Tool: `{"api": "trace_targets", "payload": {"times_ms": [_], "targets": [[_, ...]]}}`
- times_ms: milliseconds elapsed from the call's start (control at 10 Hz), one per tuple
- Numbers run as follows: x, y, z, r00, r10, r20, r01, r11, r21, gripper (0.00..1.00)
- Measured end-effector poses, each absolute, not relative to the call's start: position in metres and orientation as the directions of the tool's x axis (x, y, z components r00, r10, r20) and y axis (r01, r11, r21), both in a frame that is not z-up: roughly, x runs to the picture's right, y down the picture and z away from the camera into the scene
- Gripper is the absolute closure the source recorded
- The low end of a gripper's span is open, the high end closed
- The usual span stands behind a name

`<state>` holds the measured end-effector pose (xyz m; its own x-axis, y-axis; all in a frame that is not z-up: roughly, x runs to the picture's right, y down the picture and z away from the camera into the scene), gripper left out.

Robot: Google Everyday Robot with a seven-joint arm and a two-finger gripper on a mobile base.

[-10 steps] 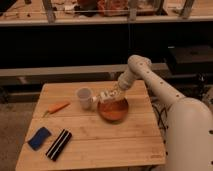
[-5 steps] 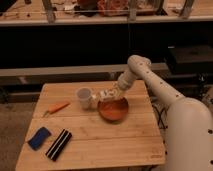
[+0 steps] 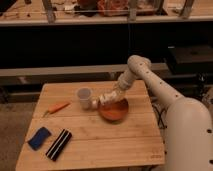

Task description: Place the bottle in the ceramic bowl

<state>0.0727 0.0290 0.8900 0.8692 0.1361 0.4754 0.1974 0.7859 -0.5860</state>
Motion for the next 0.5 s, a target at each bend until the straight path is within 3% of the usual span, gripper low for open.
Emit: {"api": "trace_targets", "payload": {"times_ms": [400,500], "targets": [[0.0720,0.0300,0.8915,0.869,0.137,0.475,0.197,0.785,-0.587,0.49],[0.0722,0.0291,0.8916,0.870,0.136,0.475,0.197,0.786,-0.586,0.43]]}}
